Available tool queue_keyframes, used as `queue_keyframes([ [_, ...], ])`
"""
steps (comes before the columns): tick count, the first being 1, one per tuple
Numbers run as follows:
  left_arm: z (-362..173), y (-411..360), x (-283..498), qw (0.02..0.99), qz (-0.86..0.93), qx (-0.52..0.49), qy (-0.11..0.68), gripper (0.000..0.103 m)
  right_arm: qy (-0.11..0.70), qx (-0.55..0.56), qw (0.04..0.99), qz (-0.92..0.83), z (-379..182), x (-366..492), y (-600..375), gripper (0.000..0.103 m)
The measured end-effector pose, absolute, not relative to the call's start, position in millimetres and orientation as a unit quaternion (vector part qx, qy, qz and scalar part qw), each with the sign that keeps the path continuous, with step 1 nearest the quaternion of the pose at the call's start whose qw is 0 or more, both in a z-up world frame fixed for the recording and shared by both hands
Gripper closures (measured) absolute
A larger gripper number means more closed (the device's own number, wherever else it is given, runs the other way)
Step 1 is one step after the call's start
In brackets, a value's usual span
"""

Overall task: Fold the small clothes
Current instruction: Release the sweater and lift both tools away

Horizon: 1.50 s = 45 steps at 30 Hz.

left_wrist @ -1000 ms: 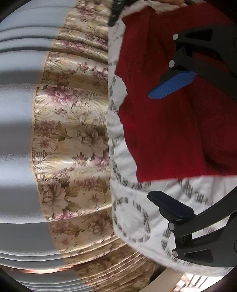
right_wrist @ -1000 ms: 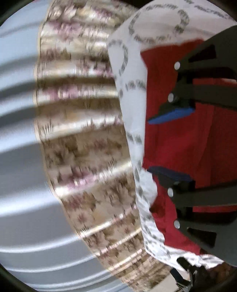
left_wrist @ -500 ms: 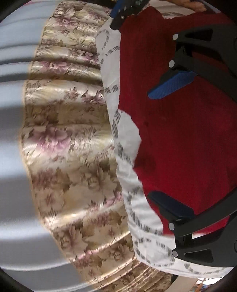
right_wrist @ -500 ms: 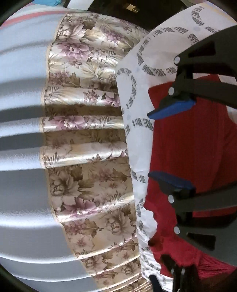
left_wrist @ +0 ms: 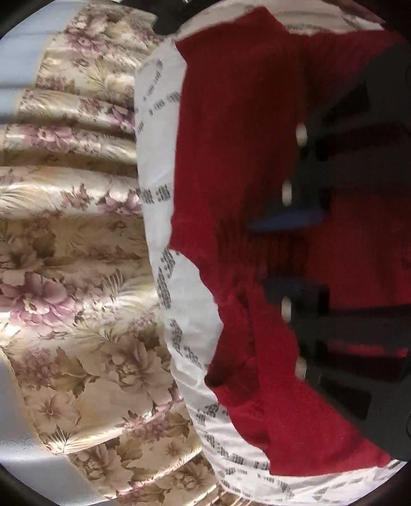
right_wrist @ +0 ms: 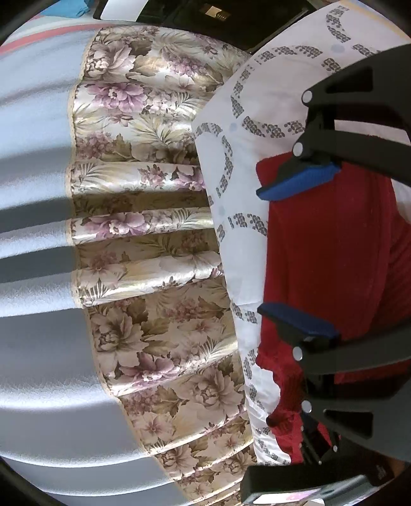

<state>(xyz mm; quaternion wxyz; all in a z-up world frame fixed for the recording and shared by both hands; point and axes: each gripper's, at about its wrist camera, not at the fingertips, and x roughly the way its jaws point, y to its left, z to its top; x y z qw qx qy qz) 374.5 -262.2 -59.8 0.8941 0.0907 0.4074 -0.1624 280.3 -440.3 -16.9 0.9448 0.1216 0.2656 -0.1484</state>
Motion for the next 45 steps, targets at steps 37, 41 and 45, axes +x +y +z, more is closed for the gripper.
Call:
queue_keyframes([
  [37,-32,-33,316,0.937,0.017,0.030,0.349,0.023,0.325,0.043,0.938,-0.109,-28,300,-395,0.029],
  [41,-29,-33,318,0.939,-0.017,0.017,0.343,0.014,0.322,0.047,0.939,-0.109,-27,299,-395,0.026],
  [45,-35,-45,321,0.936,-0.041,0.031,0.349,0.012,0.323,0.048,0.939,-0.108,-27,299,-395,0.026],
])
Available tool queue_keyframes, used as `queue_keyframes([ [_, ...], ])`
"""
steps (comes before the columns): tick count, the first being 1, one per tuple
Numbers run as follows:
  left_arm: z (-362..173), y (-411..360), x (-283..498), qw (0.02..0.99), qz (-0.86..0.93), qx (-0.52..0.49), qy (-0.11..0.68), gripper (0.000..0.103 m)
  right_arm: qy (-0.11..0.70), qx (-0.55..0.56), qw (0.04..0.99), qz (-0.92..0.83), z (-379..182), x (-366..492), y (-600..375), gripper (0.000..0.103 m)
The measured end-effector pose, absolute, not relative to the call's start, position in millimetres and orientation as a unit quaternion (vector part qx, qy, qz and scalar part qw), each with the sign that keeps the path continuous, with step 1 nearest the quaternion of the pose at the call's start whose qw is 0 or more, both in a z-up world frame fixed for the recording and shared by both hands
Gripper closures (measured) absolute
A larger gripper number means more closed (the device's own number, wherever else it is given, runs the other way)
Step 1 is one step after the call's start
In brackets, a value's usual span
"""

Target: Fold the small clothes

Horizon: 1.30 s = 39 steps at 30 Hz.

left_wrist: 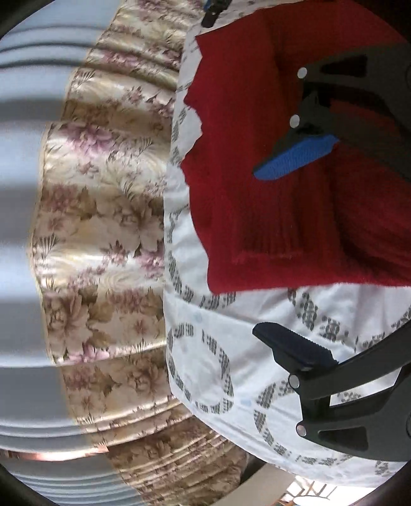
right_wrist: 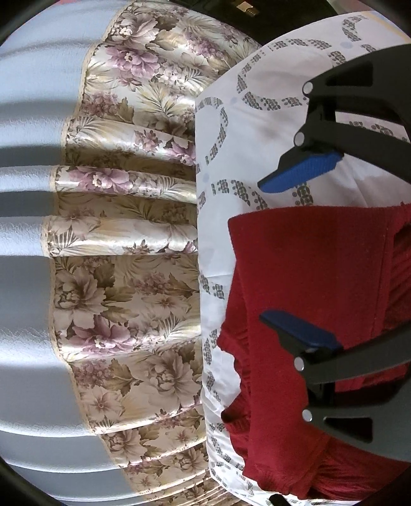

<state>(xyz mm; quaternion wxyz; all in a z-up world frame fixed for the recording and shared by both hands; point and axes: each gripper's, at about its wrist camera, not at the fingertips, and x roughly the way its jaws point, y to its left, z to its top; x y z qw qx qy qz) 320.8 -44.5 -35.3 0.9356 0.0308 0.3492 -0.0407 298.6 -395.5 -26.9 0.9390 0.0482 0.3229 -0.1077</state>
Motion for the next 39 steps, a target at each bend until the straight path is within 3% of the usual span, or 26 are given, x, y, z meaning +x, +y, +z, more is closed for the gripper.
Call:
queue_keyframes([
  [5,-56,-63,332,0.926,-0.055,0.047,0.372,0.014,0.324,0.050,0.939,-0.106,-26,298,-397,0.025],
  [6,-58,-64,333,0.922,-0.065,0.042,0.379,0.028,0.324,0.050,0.939,-0.107,-26,298,-397,0.025],
  [7,-60,-66,333,0.919,-0.077,0.038,0.384,0.059,0.323,0.049,0.939,-0.108,-25,298,-397,0.025],
  [9,-59,-68,333,0.918,-0.089,0.040,0.385,0.085,0.323,0.050,0.939,-0.111,-25,298,-399,0.023],
  [16,-44,-59,321,0.922,-0.066,0.032,0.380,0.088,0.317,0.055,0.940,-0.114,-17,295,-403,0.022],
  [17,-43,-56,320,0.921,-0.059,0.033,0.384,0.087,0.314,0.052,0.941,-0.115,-14,294,-402,0.022],
  [19,-52,-57,322,0.913,-0.042,0.060,0.401,0.058,0.309,0.048,0.942,-0.119,-6,292,-401,0.022],
  [20,-56,-57,322,0.913,-0.025,0.074,0.400,0.049,0.303,0.050,0.944,-0.119,0,287,-400,0.022],
  [22,-51,-53,312,0.922,-0.025,0.075,0.378,0.015,0.290,0.061,0.948,-0.114,6,274,-399,0.022],
  [28,-14,-23,250,0.956,-0.038,0.002,0.292,0.012,0.272,0.114,0.950,-0.097,11,210,-402,0.021],
  [29,-13,-19,238,0.955,-0.030,-0.004,0.295,0.011,0.300,0.101,0.945,-0.087,8,198,-398,0.021],
  [30,-12,-16,226,0.952,-0.024,0.002,0.305,0.003,0.310,0.098,0.942,-0.082,5,191,-397,0.020],
  [32,-15,-8,208,0.944,-0.013,0.013,0.330,0.003,0.341,0.087,0.934,-0.066,-2,172,-391,0.008],
  [39,-25,-7,128,0.940,0.004,0.085,0.331,0.003,0.377,0.013,0.925,-0.051,-20,99,-356,0.002],
])
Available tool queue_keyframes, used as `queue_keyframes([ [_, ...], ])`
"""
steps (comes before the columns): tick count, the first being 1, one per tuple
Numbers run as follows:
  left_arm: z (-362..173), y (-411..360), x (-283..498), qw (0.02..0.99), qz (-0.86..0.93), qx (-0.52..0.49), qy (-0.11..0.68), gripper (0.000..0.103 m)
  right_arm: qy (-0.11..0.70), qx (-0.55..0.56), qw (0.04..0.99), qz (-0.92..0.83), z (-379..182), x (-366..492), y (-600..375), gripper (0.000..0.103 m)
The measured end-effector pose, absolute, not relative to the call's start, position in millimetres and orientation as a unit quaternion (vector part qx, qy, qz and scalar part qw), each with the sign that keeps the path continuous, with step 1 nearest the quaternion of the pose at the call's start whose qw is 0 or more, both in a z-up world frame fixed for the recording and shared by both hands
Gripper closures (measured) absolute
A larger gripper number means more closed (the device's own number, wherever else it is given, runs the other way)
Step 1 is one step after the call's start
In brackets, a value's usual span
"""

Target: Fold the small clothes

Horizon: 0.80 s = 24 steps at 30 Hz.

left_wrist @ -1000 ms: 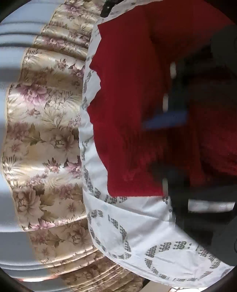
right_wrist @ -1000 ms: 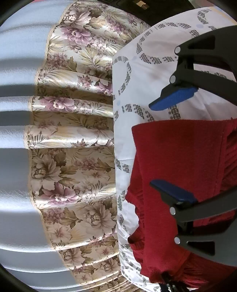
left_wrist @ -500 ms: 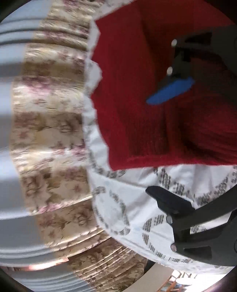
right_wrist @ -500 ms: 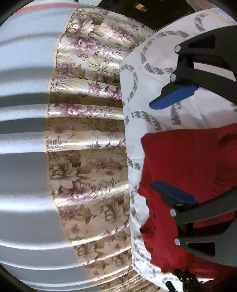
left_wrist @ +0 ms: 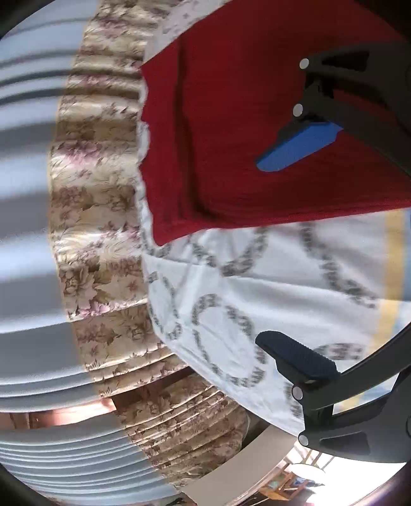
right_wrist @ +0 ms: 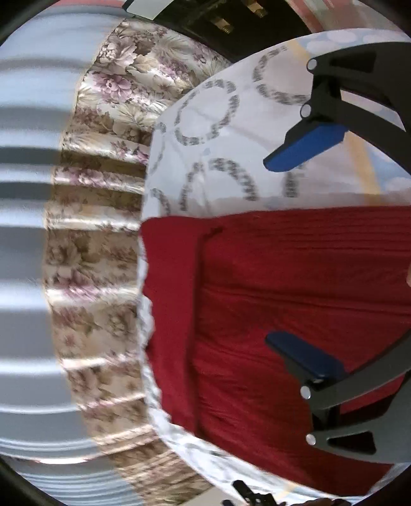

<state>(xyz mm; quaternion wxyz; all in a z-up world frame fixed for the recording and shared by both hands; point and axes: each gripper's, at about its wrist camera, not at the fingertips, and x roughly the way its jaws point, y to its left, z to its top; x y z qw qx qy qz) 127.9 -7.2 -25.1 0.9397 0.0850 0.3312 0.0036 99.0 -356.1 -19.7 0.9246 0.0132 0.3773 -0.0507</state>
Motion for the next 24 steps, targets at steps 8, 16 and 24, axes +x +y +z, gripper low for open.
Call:
queue_keyframes([
  [8,-25,-2,72,0.942,0.011,0.045,0.332,0.003,0.356,0.045,0.932,-0.055,-17,15,-370,0.002],
  [16,-44,13,39,0.926,0.044,0.038,0.373,0.003,0.380,0.046,0.919,-0.093,-36,-37,-398,0.017],
  [24,-57,11,21,0.916,0.036,0.038,0.397,0.003,0.432,0.076,0.897,-0.058,-78,-47,-385,0.052],
])
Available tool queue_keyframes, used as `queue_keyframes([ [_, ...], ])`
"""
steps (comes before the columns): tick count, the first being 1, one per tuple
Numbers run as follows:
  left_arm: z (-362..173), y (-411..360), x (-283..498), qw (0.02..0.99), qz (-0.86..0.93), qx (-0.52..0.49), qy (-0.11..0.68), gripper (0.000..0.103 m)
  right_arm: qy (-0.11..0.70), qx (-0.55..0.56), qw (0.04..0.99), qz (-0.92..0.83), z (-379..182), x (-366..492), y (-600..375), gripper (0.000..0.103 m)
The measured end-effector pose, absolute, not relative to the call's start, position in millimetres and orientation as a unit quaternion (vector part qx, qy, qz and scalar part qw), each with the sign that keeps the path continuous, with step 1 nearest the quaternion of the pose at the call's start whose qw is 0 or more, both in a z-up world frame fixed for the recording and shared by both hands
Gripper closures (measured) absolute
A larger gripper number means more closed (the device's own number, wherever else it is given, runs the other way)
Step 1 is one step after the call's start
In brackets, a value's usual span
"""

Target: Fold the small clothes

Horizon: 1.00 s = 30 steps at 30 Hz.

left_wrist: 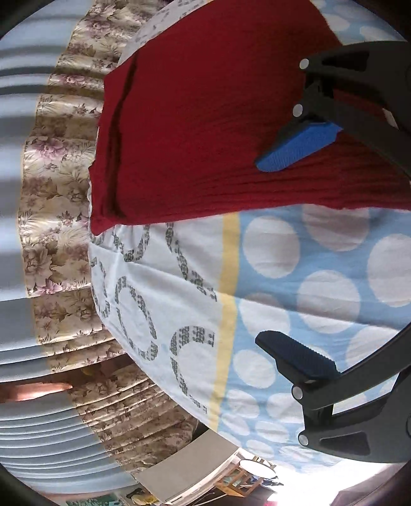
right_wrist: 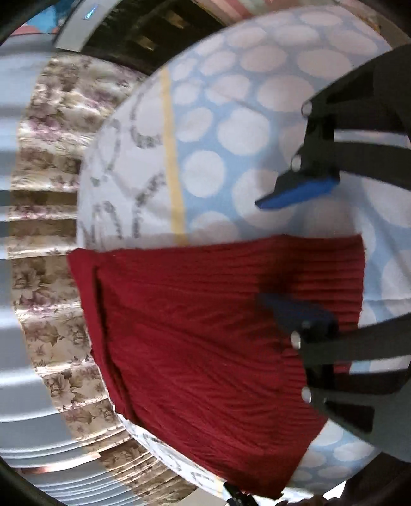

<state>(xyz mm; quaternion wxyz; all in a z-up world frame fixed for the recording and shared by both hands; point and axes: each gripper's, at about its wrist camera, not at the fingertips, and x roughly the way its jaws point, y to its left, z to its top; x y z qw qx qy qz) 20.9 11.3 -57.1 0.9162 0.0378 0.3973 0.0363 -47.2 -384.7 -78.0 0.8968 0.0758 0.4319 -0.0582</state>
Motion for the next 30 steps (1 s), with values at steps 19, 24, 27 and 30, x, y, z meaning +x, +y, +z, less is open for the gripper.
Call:
queue_keyframes([
  [19,-62,-2,10,0.903,-0.010,0.004,0.429,0.036,0.421,0.064,0.904,-0.039,-77,-52,-366,0.085],
  [24,-70,-22,9,0.899,-0.030,0.011,0.436,0.056,0.418,0.081,0.904,-0.037,-78,-53,-370,0.083],
  [27,-69,-32,9,0.900,-0.035,0.025,0.434,0.072,0.418,0.091,0.903,-0.033,-78,-53,-372,0.082],
  [30,-69,-37,9,0.901,-0.031,0.037,0.430,0.079,0.416,0.095,0.904,-0.032,-78,-53,-374,0.083],
])
